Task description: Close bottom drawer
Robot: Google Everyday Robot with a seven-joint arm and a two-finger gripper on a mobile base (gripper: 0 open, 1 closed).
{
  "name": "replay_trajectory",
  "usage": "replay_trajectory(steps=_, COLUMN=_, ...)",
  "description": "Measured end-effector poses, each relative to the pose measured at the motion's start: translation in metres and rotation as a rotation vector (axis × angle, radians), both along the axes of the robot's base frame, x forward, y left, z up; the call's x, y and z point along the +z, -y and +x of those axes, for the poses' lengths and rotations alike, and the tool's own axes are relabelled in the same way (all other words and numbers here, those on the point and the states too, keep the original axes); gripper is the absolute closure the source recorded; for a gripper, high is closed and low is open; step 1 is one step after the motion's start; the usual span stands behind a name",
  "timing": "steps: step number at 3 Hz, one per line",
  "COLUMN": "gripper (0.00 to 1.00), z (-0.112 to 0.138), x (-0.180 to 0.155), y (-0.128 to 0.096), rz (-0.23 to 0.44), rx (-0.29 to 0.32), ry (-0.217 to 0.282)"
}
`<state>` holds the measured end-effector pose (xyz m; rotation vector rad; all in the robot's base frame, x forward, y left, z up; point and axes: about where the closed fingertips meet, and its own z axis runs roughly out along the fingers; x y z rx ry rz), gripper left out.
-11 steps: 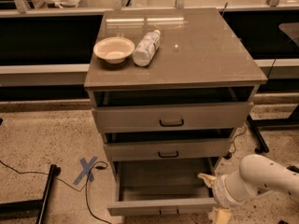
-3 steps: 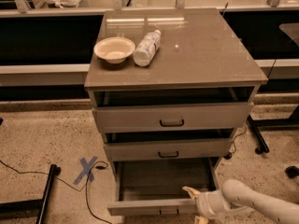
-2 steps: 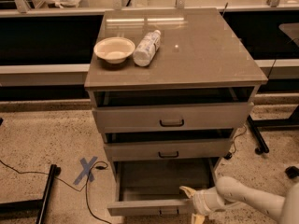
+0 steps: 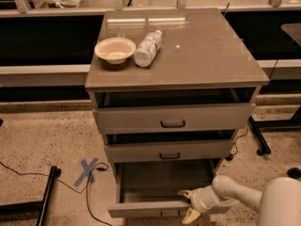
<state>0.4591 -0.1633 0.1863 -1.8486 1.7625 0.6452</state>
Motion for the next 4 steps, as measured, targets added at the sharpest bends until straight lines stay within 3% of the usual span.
replay_trajectory(steps=1, gripper=0.33, z=0.013, x=-0.01, y=-0.005, rz=-0.016, rx=-0.02, ry=0.003)
replay_trajectory(steps=4, gripper=0.33, z=0.076, x=-0.009, y=-0.003, rz=-0.05, rx=-0.04, ry=0.072)
